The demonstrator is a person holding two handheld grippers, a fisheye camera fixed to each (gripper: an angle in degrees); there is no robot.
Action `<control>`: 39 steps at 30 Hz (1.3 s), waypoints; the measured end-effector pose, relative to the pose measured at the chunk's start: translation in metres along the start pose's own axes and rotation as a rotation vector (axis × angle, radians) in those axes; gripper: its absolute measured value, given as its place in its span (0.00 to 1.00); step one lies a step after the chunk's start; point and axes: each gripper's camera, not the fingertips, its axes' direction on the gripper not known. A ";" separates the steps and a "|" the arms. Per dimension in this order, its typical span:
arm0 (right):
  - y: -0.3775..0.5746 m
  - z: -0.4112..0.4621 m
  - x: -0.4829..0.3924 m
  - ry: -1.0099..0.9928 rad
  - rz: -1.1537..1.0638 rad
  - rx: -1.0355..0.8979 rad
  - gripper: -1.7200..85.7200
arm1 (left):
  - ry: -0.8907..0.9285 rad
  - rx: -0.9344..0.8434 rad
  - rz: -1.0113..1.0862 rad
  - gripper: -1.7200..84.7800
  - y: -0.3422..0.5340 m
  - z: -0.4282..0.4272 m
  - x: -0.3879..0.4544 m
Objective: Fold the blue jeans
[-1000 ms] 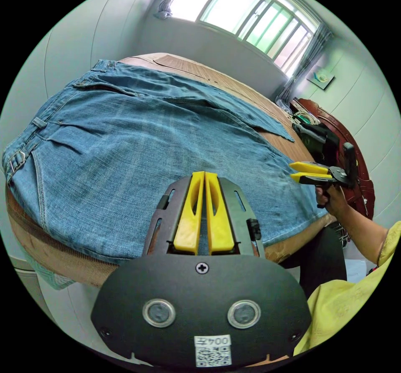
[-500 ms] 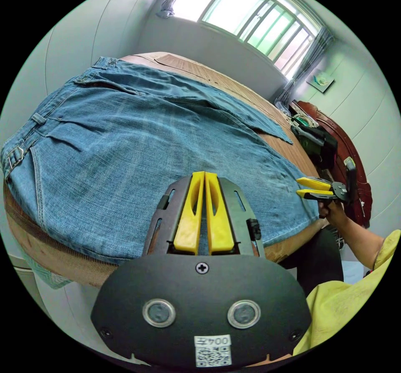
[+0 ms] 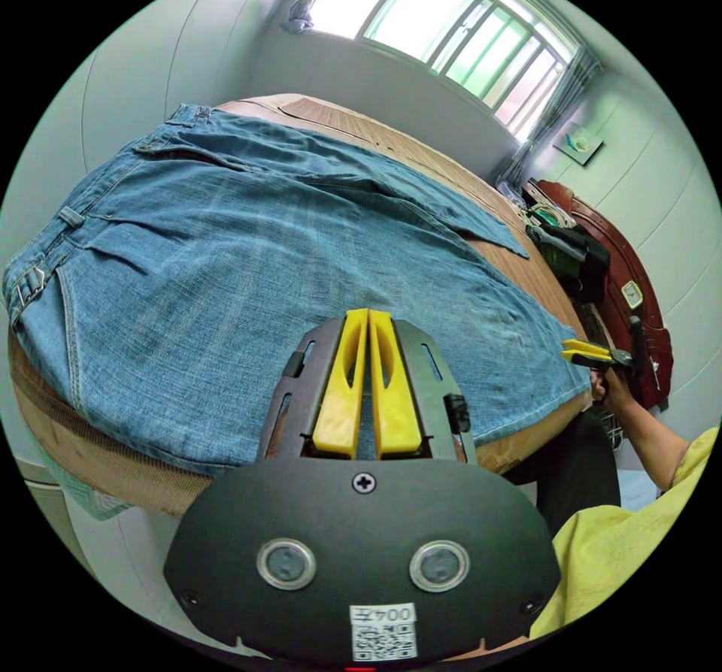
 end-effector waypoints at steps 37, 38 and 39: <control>-0.002 -0.011 -0.062 0.046 0.006 0.192 0.21 | 0.003 0.005 0.002 0.03 -0.049 0.019 0.049; -0.001 -0.011 -0.063 0.045 0.006 0.194 0.21 | 0.008 0.005 -0.001 0.03 -0.051 0.021 0.051; -0.001 -0.011 -0.064 0.045 0.006 0.195 0.21 | 0.010 0.005 -0.003 0.03 -0.053 0.021 0.052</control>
